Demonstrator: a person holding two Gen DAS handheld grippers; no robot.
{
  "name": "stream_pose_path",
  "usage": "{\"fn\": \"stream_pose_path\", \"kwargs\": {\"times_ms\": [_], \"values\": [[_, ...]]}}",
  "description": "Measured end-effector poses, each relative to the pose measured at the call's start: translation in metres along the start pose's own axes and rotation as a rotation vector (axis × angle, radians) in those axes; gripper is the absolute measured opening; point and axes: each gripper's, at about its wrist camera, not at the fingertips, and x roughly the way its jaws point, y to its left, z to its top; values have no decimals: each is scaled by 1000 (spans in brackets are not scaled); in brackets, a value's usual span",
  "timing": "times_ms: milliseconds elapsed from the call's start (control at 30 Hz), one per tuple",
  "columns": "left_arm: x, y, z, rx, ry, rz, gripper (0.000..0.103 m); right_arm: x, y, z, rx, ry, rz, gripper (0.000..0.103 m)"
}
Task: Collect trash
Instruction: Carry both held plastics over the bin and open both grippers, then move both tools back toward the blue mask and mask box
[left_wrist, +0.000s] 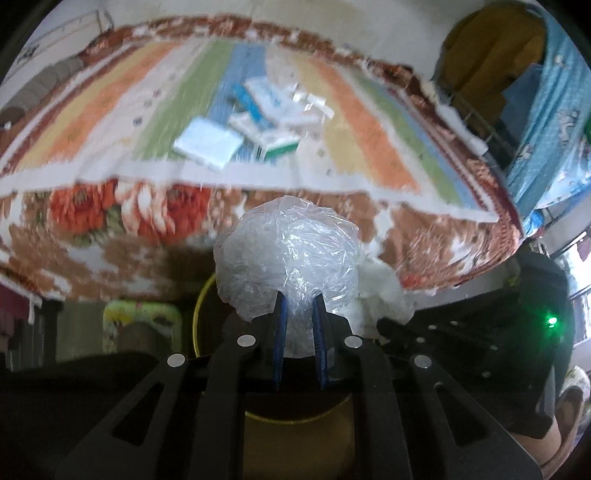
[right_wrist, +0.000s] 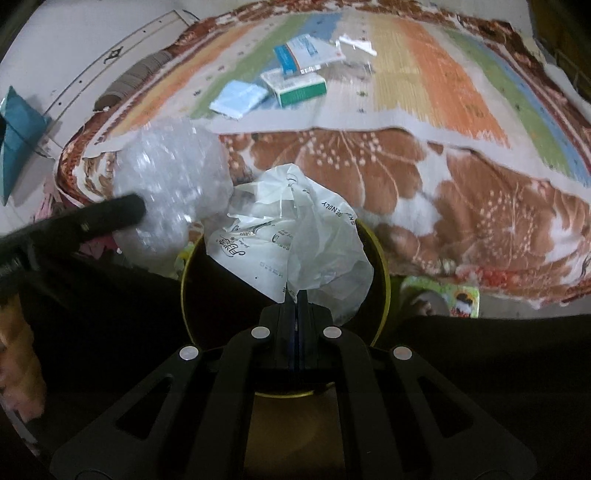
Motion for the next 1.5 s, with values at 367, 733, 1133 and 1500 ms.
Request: {"fn": "stream_pose_path", "kwargs": {"times_ms": [367,733,1133,1500], "values": [[23,8,-9,-59,105,25,18,14,-7,-2,38,64,-11,5],[17,15,-4,-107,73,16,56,12,-12,0,70,57,14,38],[21,31,13,-159,36,145,77,0,-14,10,74,17,69,51],[11,41,50,-151,-40,225,97,-25,-12,62,-74,-90,-10,82]]}}
